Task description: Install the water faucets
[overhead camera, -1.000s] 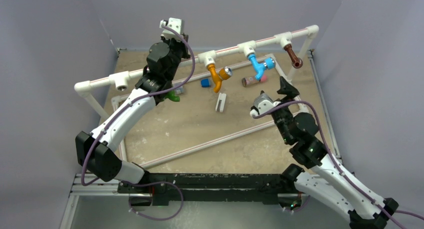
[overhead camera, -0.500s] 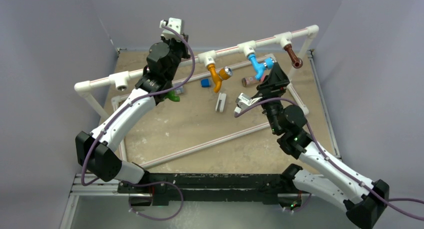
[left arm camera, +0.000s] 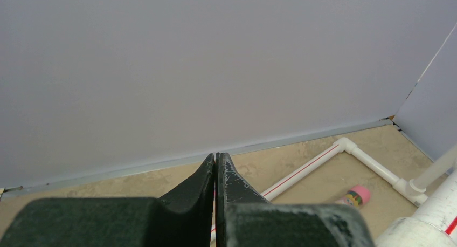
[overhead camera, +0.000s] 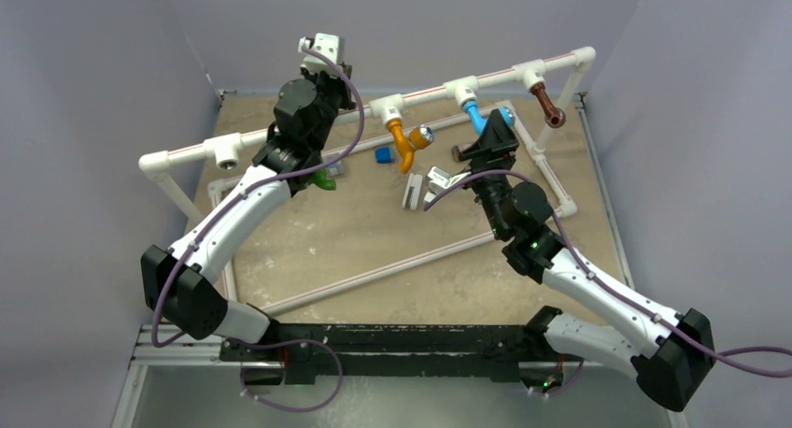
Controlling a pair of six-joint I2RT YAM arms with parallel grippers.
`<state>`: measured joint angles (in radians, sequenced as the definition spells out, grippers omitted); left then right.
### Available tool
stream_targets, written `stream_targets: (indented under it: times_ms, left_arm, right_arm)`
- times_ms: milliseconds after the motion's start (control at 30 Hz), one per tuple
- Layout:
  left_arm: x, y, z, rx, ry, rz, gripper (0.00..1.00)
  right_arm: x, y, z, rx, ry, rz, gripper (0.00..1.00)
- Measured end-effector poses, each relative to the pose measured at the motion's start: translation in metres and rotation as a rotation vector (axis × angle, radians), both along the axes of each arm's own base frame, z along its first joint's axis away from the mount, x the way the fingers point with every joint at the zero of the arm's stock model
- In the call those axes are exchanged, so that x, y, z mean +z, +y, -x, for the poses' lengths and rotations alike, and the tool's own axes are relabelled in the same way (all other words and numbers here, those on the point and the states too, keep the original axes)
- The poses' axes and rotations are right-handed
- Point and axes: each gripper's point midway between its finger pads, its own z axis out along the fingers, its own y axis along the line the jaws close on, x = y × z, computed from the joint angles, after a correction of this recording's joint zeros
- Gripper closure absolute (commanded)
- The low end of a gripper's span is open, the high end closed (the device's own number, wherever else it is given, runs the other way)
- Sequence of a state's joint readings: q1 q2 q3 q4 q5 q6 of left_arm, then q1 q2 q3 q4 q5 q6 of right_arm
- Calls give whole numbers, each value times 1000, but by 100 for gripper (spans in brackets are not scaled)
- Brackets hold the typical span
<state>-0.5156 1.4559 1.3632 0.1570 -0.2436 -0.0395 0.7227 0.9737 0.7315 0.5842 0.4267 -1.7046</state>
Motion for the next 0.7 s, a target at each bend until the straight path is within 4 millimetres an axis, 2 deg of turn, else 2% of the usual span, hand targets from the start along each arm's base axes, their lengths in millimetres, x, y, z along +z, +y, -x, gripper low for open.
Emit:
stream_targets:
  times_ms: [233, 400, 500, 567, 600, 700]
  left_arm:
    - [0, 0, 0, 0, 0, 0, 100]
    - [0, 0, 0, -1, 0, 0, 100]
    - [1, 0, 0, 0, -2, 1, 100]
    - [0, 0, 0, 0, -1, 1, 100]
    - [0, 0, 0, 0, -1, 1, 100]
    - [1, 0, 0, 0, -2, 1, 100]
  right_arm:
    - [1, 2, -3, 3, 6, -16, 44]
    - [5, 3, -4, 17, 22, -88, 70]
    - [-3, 5, -6, 23, 60, -125, 90]
    - [-4, 5, -6, 27, 70, -159, 97]
    - [-4, 4, -7, 28, 76, -183, 100]
    - [-5, 4, -8, 35, 101, -268, 100]
